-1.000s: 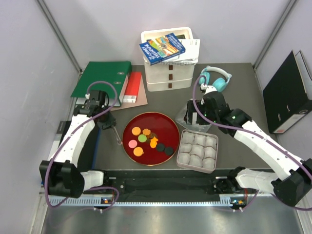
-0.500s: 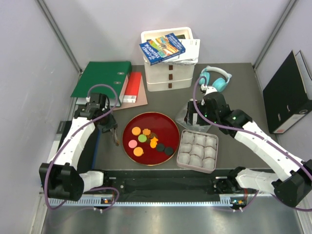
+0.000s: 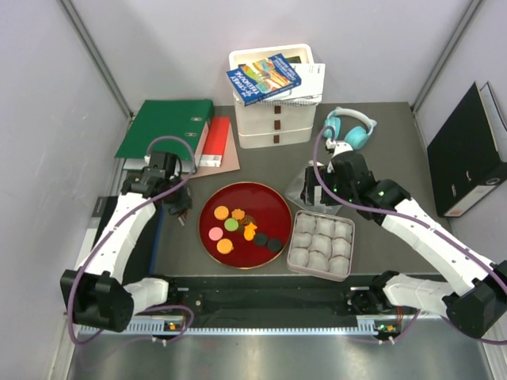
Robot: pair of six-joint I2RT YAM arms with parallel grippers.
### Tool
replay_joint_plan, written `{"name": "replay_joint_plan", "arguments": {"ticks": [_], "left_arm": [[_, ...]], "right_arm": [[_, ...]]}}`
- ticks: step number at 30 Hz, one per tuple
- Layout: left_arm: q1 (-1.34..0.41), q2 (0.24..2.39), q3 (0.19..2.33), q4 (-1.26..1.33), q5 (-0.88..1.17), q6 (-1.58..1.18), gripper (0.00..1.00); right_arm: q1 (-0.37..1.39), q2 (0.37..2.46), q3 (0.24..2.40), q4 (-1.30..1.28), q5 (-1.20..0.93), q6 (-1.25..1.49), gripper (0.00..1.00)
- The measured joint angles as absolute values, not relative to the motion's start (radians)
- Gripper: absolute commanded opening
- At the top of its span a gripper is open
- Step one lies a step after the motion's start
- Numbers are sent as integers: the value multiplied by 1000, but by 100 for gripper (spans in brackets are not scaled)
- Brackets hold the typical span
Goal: Pack the cookies
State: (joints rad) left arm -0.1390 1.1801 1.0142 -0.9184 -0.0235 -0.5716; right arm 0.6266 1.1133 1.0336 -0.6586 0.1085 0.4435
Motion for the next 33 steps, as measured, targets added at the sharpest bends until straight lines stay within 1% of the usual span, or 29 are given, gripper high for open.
{"name": "replay_joint_plan", "arguments": {"ticks": [3,6,10,18,25,33], "left_arm": [[-218,1169,1053,-930,-30,-563,34],[-372,1166,1137,-933,-36,-547,34],[-519,1179,1206,-905,12,-535,34],[-659,1236,1199,-894,29,-517,39],[-862,1330,1199,-901,-41,-490,39],[-925,1337,1198,-954,-136,-518,44]], "right_arm": [[627,1106,1034,-659,108,438,99],[627,1094,1029,-657,108,437,99],[627,1083,1011,-655,107,438,99],[627,1059,979,-665,109,443,99],[627,1022,974,-690,115,461,99],[627,994,952,-715,118,483,99]]}}
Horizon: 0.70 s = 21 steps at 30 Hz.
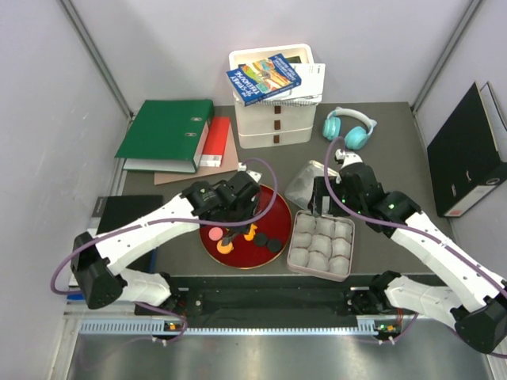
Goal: Pack the cookies
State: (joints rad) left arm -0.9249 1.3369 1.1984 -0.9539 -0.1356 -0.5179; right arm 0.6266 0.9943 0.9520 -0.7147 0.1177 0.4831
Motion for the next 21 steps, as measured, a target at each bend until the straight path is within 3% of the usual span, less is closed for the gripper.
{"name": "replay_joint_plan", "arguments": {"ticks": [10,21], "left_arm": [[-952,1205,1174,-1057,-253,-609,41],[-955,1168,1118,-1086,-302,-664,52]], "right_arm": [[627,991,936,-725,118,486,99],[627,992,936,-725,118,483,99]]}}
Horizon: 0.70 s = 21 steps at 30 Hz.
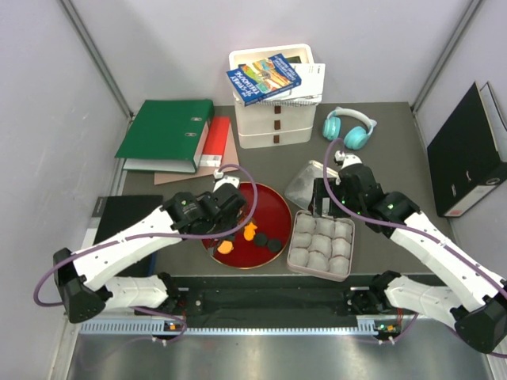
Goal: Pack the cookies
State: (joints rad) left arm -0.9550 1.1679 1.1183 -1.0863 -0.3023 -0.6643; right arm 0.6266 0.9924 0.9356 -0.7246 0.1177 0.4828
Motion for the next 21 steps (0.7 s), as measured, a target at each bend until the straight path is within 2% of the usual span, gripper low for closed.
{"name": "replay_joint_plan", "arguments": {"ticks": [21], "left_arm": [[-955,1288,1059,-1032,-351,-664,55]], "right_arm": [[627,992,936,-725,119,483,99]]}}
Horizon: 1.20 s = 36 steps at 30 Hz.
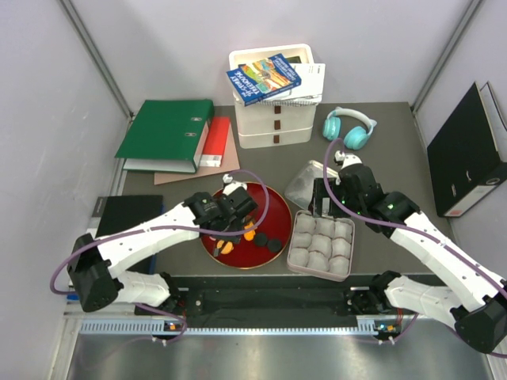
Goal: Pack the cookies
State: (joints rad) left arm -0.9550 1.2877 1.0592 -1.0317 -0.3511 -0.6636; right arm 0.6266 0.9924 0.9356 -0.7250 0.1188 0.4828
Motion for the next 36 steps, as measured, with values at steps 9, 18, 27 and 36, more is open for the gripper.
{"name": "replay_joint_plan", "arguments": {"ticks": [9,18,27,36], "left_arm": [[-955,1329,1036,-980,-360,-663,50],[-955,1354,1036,-950,-367,-660,36],[-955,1353,1160,-1019,-352,-640,29],[-990,1387,1487,-1012,-204,-562,26]], "right_arm": [[627,993,936,-725,119,483,99],[627,993,936,-725,120,481,99],[627,993,939,-727,135,471,99],[627,998,1045,-749,191,440,99]]}}
